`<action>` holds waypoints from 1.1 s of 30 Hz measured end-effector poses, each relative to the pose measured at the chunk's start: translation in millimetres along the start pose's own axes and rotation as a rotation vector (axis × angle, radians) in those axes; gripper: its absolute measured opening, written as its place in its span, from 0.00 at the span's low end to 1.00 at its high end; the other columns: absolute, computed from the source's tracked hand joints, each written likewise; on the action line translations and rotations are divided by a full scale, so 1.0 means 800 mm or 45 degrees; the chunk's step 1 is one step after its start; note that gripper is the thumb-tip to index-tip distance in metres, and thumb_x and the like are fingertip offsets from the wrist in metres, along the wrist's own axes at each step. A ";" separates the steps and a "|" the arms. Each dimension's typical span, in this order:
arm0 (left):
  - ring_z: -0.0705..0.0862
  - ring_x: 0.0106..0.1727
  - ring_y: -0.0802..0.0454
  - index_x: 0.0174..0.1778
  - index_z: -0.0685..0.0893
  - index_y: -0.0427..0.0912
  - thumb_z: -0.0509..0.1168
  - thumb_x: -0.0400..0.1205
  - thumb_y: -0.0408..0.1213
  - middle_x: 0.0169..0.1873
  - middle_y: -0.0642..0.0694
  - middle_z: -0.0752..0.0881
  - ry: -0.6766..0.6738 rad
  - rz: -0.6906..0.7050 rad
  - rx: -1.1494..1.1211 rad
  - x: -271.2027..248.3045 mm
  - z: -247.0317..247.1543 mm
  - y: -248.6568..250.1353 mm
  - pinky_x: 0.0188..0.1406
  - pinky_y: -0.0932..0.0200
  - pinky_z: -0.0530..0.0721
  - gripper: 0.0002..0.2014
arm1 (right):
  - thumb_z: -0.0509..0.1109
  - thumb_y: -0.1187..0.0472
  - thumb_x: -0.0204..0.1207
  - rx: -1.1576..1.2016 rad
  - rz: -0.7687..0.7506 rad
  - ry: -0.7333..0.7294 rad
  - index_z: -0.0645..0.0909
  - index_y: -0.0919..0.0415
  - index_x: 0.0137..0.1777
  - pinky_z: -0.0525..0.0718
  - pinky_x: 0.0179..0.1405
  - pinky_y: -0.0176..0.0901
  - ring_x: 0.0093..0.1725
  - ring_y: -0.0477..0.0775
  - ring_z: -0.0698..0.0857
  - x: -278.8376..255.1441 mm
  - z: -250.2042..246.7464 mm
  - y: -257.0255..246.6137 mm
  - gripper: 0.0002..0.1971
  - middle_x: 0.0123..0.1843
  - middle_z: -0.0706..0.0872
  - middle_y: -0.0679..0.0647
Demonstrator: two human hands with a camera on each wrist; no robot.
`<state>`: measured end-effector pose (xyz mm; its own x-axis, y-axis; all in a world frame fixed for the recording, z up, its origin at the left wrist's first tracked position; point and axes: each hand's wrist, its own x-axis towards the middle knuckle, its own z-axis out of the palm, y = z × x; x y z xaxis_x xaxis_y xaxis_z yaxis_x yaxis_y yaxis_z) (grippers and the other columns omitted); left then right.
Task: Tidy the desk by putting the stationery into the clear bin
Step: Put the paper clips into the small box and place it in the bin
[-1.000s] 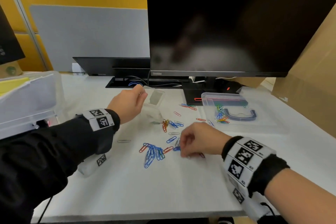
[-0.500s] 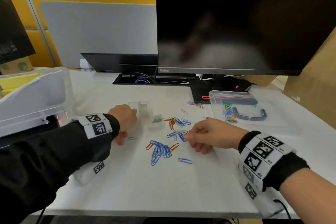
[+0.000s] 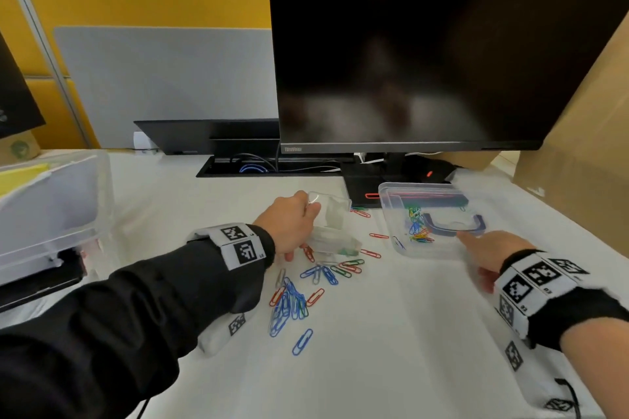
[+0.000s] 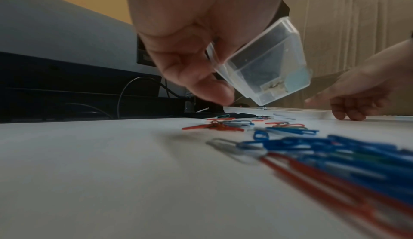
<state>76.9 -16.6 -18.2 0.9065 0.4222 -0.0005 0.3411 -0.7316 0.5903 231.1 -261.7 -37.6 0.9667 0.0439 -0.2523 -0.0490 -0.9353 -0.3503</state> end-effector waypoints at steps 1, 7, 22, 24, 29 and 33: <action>0.79 0.18 0.50 0.47 0.70 0.42 0.48 0.87 0.47 0.39 0.40 0.84 0.008 0.007 0.005 0.001 0.000 0.000 0.33 0.50 0.86 0.13 | 0.53 0.46 0.82 0.087 0.008 -0.010 0.67 0.60 0.26 0.73 0.52 0.45 0.30 0.55 0.72 0.004 0.000 0.001 0.25 0.14 0.74 0.54; 0.78 0.19 0.55 0.48 0.70 0.43 0.49 0.87 0.47 0.36 0.45 0.81 0.037 0.014 0.003 0.005 -0.001 -0.003 0.29 0.54 0.85 0.12 | 0.60 0.68 0.80 0.618 -0.004 -0.127 0.65 0.57 0.31 0.78 0.24 0.35 0.18 0.48 0.82 0.016 -0.007 0.011 0.15 0.04 0.67 0.33; 0.81 0.23 0.50 0.52 0.71 0.43 0.48 0.87 0.49 0.43 0.40 0.84 0.103 -0.040 0.086 0.008 0.000 -0.008 0.36 0.51 0.87 0.14 | 0.66 0.68 0.74 0.698 0.012 0.353 0.62 0.77 0.65 0.85 0.45 0.51 0.58 0.72 0.83 -0.033 -0.015 -0.019 0.24 0.58 0.81 0.74; 0.82 0.24 0.49 0.52 0.71 0.44 0.48 0.87 0.49 0.44 0.40 0.84 0.106 -0.040 0.092 0.008 0.000 -0.009 0.36 0.51 0.87 0.13 | 0.61 0.68 0.78 0.676 -0.075 0.418 0.63 0.77 0.68 0.76 0.59 0.53 0.66 0.72 0.77 -0.040 -0.012 -0.023 0.21 0.66 0.76 0.76; 0.85 0.29 0.45 0.57 0.72 0.42 0.48 0.87 0.50 0.45 0.40 0.83 0.127 -0.041 0.114 0.008 0.000 -0.009 0.37 0.51 0.88 0.16 | 0.54 0.64 0.81 0.750 -0.324 0.532 0.73 0.73 0.61 0.80 0.59 0.62 0.56 0.74 0.81 -0.061 -0.015 -0.036 0.15 0.57 0.82 0.73; 0.85 0.30 0.44 0.55 0.71 0.43 0.47 0.87 0.50 0.46 0.40 0.82 0.140 -0.029 0.131 0.008 0.000 -0.008 0.32 0.54 0.86 0.15 | 0.53 0.61 0.80 0.924 -0.355 0.525 0.76 0.71 0.55 0.82 0.56 0.66 0.54 0.73 0.83 -0.071 -0.018 -0.043 0.15 0.53 0.83 0.71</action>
<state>80.3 -9.1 -22.3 0.8674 0.4913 0.0792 0.3899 -0.7698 0.5054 181.3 -237.0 1.5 0.9741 -0.0241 0.2250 0.1905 -0.4492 -0.8729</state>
